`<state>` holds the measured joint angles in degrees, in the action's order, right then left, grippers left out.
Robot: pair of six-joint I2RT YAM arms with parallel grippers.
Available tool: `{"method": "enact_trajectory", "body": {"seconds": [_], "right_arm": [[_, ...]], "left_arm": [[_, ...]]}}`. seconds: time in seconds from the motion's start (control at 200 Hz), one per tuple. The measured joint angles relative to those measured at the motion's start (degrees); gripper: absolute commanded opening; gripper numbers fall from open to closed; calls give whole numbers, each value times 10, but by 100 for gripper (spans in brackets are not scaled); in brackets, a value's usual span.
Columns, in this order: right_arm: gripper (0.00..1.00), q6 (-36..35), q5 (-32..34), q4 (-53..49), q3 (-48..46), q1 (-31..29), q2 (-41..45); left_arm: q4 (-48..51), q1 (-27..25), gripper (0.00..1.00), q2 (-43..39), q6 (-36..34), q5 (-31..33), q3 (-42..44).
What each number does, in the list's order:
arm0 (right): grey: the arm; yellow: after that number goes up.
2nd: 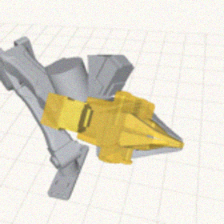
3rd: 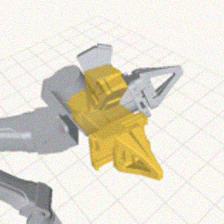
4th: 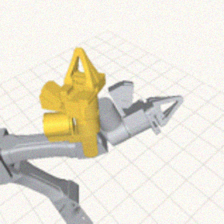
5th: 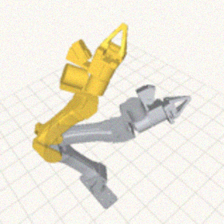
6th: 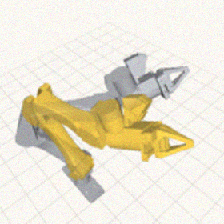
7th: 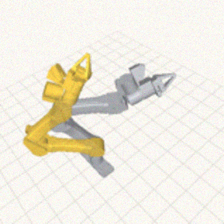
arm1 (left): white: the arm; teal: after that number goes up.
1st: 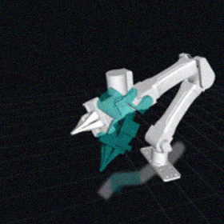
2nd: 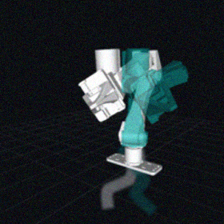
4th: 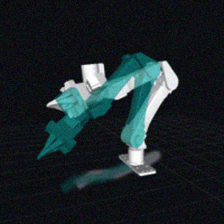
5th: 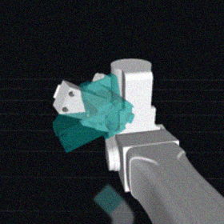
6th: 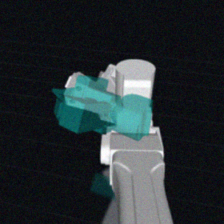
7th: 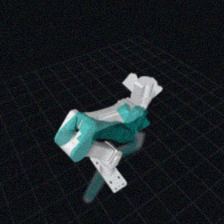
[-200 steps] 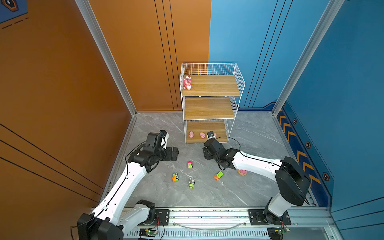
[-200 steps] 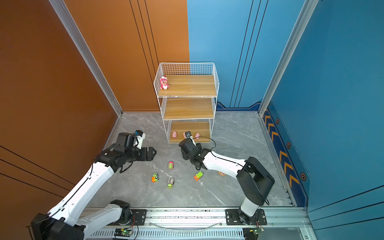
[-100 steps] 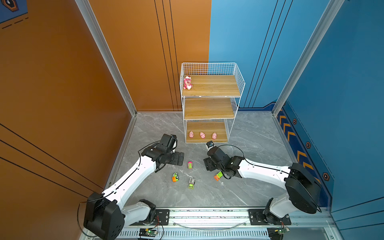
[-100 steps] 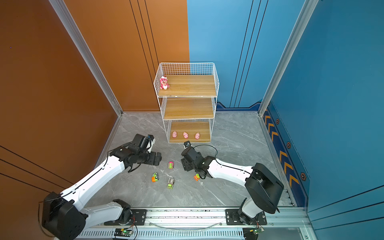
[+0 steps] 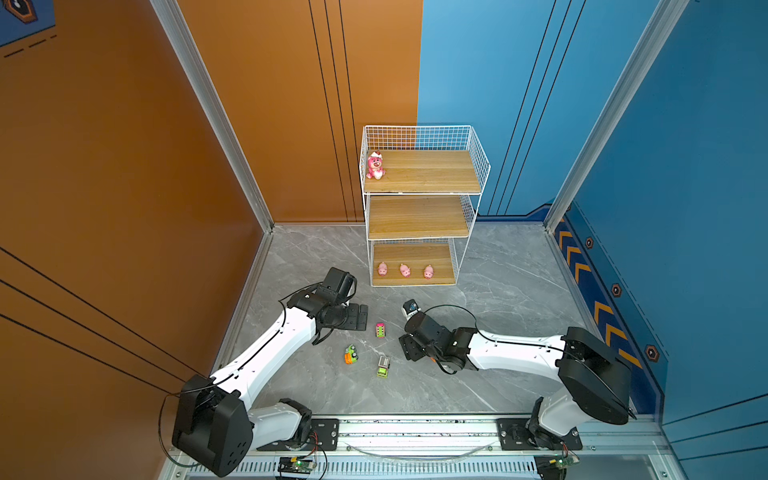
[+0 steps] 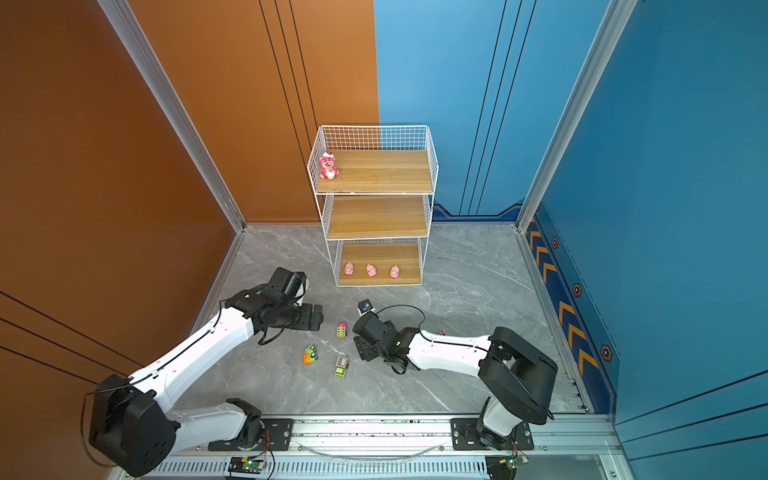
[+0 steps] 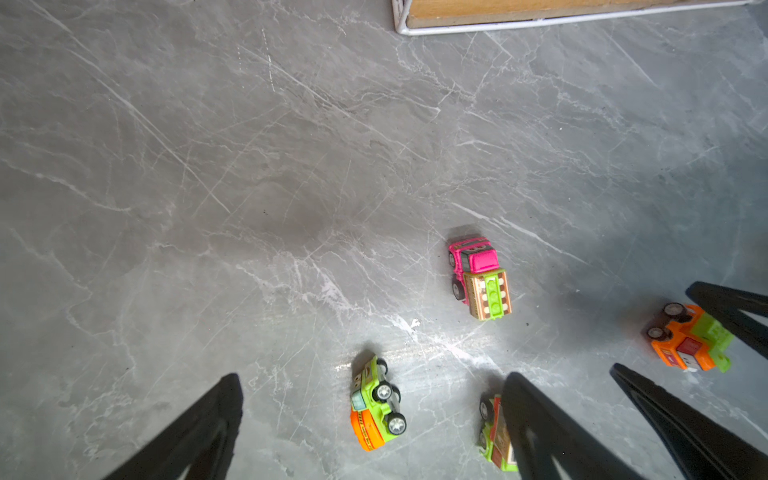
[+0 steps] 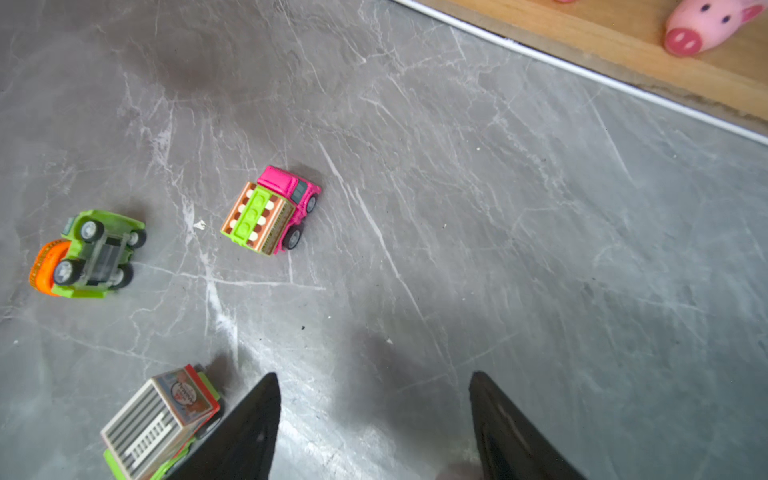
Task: Place and organize the plastic toys onto the shelf
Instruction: 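Move the right gripper toward the toy trucks while the left arm shifts forward, then position the open right gripper over the red and green fire truck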
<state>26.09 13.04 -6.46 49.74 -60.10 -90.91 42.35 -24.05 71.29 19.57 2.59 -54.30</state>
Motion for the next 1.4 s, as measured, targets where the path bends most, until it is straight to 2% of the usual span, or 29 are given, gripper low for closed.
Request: {"method": "enact_trajectory", "body": {"seconds": [0.13, 0.33, 0.576, 0.751, 1.081, 1.396], "right_arm": [[73, 24, 6, -17, 3, -19, 7], [70, 101, 31, -76, 55, -64, 3], [69, 212, 72, -176, 175, -120, -58], [68, 282, 93, -236, 224, -149, -94], [66, 358, 93, -280, 262, -158, -155], [63, 415, 80, -289, 280, -144, -177]], "left_arm": [[2, 0, 98, 0, 3, -7, 0], [6, 0, 98, -6, -2, -31, -3], [7, 0, 98, -46, -4, -36, -6], [7, 15, 98, -49, 10, -35, -6], [-11, 100, 98, -92, 45, -37, -2], [-21, 122, 98, -108, 58, -42, 10]]}}
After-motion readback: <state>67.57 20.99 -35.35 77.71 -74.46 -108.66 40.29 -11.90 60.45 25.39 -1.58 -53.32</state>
